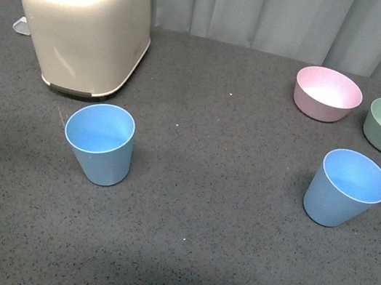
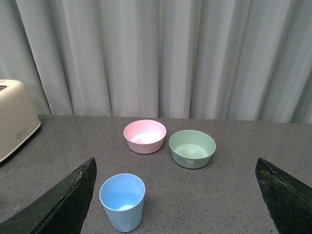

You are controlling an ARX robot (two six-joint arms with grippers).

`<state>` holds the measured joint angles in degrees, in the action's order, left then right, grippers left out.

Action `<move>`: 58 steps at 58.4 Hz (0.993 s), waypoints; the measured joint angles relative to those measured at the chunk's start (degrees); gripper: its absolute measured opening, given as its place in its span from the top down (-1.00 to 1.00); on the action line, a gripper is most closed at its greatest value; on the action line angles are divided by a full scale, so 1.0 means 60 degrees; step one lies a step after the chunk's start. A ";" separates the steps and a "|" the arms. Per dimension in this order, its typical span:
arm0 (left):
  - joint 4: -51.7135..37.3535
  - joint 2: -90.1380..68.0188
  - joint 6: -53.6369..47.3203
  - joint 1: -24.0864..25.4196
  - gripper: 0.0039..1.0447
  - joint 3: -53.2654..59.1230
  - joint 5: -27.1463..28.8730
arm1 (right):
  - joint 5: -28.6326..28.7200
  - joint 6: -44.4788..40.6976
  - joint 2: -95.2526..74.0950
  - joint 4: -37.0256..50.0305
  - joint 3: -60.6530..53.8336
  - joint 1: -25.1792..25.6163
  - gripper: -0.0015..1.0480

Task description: Stack blue cups with both arms

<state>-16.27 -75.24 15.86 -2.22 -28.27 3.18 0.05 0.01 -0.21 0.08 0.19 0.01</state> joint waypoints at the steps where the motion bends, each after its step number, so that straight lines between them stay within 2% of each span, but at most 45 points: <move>1: 0.0077 -0.0284 0.0018 -0.0044 -0.88 -0.0200 -0.0076 | 0.0000 -0.0004 0.0000 0.0000 0.0000 0.0000 -0.81; 6: 0.0459 -0.1319 0.0230 -0.0248 -0.88 -0.0951 -0.0619 | 0.0000 -0.0004 0.0000 0.0000 0.0000 0.0000 -0.81; 20: 0.1832 -0.3402 0.0696 -0.0776 -0.88 -0.2594 -0.1228 | 0.0000 0.0000 0.0000 0.0000 0.0000 0.0000 -0.81; 36: 0.3031 -0.4448 0.0849 -0.1290 -0.88 -0.3370 -0.1282 | 0.0000 0.0000 0.0000 0.0000 0.0000 0.0000 -0.81; 55: 0.3657 -0.5461 0.1162 -0.1355 -0.88 -0.3799 -0.0969 | 0.0000 0.0000 0.0000 0.0000 0.0000 0.0000 -0.81; 58: 0.3654 -0.5533 0.1286 -0.1366 -0.71 -0.3810 -0.0973 | 0.0000 0.0000 0.0000 0.0000 0.0000 0.0000 -0.81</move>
<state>5.65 -108.44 23.57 -10.41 -51.13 -2.66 0.05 0.01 -0.21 0.08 0.19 0.01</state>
